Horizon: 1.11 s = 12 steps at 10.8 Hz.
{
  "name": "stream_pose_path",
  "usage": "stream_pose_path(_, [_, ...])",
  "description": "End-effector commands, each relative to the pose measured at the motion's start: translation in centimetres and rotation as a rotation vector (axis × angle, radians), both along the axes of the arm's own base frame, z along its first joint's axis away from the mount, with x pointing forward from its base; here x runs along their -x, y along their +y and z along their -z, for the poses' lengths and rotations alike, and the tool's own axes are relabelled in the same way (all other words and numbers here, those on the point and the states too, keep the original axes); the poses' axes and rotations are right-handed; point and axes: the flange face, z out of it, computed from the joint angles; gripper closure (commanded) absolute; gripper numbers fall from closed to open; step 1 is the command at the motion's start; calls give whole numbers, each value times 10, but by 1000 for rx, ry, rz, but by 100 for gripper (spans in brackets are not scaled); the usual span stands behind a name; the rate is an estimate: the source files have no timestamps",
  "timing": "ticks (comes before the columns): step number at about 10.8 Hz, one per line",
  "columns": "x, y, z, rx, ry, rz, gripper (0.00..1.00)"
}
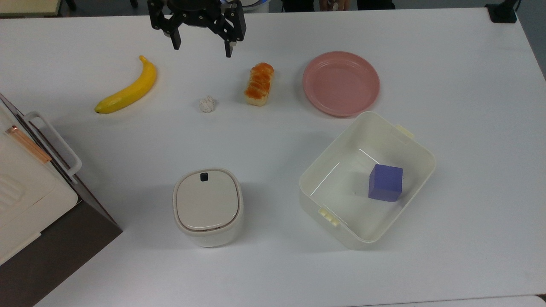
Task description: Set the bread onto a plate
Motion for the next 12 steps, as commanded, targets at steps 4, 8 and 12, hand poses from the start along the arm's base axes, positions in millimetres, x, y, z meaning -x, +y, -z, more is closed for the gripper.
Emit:
stream_pose_path(4, [12,9,10,-2,35,0,0])
stream_pose_path(8, [12,8,10,1,35,-12,0])
stream_pose_path(12, [18,38,43,3,105,-91,0])
